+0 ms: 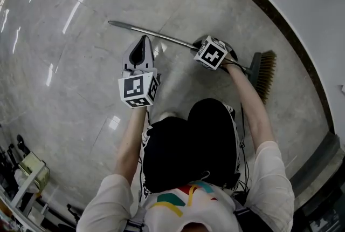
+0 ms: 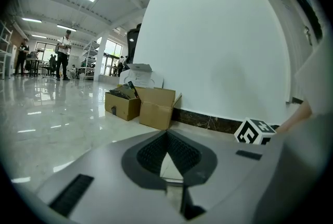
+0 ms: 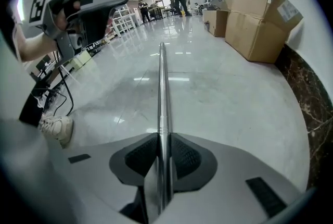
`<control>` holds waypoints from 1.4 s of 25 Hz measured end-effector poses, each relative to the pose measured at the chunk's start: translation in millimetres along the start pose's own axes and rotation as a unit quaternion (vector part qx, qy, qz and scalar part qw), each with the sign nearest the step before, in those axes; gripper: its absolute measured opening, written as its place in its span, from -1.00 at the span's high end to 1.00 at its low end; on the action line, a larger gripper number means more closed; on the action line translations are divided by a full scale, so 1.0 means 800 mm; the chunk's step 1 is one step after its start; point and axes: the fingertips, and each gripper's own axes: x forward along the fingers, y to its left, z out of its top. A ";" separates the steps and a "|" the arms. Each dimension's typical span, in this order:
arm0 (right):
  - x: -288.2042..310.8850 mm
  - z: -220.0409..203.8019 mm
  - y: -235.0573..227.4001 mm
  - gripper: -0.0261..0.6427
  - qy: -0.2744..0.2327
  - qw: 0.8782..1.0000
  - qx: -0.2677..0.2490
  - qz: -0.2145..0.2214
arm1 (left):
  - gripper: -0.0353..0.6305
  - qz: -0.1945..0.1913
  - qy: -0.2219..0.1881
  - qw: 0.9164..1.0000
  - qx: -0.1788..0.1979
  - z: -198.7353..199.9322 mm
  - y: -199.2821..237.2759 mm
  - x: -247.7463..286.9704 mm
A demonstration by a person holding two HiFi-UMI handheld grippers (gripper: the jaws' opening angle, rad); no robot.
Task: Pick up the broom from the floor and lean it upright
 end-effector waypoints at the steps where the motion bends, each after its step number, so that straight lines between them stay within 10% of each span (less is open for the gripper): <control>1: -0.003 0.002 0.001 0.65 -0.002 1.000 -0.006 -0.001 | 0.76 -0.001 -0.001 1.000 0.000 0.003 -0.002 0.000; 11: -0.126 0.045 -0.020 0.65 -0.094 0.993 0.041 -0.054 | 0.76 -0.030 -0.042 0.998 0.037 0.104 -0.029 -0.007; 20: -0.332 0.065 -0.073 0.67 -0.218 0.948 0.124 -0.194 | 0.76 -0.113 -0.115 0.986 0.042 0.235 -0.122 0.024; 27: -0.473 -0.009 -0.087 0.67 -0.299 0.875 0.210 -0.319 | 0.76 -0.202 -0.135 0.967 0.073 0.285 -0.252 0.034; 35: -0.601 -0.137 -0.079 0.67 -0.358 0.745 0.322 -0.462 | 0.76 -0.272 -0.135 0.949 0.085 0.287 -0.360 0.022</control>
